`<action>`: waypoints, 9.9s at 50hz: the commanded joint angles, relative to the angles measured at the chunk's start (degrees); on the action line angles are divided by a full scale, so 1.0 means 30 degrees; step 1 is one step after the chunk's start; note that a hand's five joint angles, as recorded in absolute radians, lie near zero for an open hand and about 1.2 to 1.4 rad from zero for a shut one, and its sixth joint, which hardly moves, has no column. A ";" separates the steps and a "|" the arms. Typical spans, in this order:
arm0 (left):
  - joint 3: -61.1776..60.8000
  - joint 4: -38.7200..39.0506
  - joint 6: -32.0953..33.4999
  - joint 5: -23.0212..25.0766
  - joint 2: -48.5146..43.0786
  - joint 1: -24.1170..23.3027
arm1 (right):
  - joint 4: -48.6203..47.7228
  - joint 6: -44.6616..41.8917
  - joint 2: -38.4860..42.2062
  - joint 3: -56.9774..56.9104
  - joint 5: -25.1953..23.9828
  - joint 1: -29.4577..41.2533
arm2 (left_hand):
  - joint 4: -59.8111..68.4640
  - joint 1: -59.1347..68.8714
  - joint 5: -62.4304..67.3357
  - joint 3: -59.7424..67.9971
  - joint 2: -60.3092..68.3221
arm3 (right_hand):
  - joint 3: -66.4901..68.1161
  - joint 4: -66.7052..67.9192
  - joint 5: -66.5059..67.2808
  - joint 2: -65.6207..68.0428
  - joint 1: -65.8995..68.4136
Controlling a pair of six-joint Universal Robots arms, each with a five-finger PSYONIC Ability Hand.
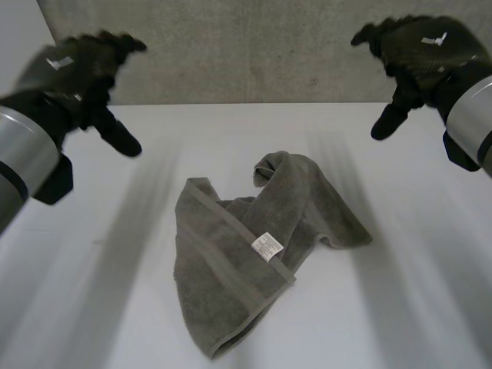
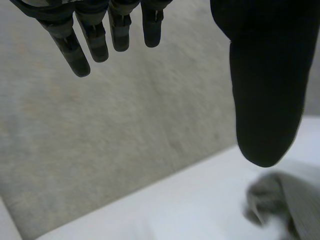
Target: Fold the towel.
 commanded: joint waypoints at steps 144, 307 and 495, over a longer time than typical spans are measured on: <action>-1.3431 0.9599 1.0249 0.0105 -0.3197 -0.0658 | -0.5704 -0.0412 1.0006 0.3844 -0.0095 -0.0596 | 0.6157 0.6185 0.5860 0.6136 0.6121 | 2.2484 2.2176 2.2180 2.2272 2.2721; 0.6983 1.1477 0.7156 0.0638 -1.0291 0.3150 | -1.3165 -0.0239 0.9368 -0.5622 0.1719 -0.0596 | 2.3195 2.3223 2.2898 2.3174 2.3159 | 2.2484 2.2176 2.2180 2.2272 2.2721; 1.6451 0.9221 0.8609 0.1892 -1.8551 0.0045 | -1.0761 -0.2901 0.6723 -0.5402 0.0688 -0.1593 | 2.3195 2.3223 2.2898 2.3174 2.3159 | 2.2484 2.2176 2.2180 2.2272 2.2721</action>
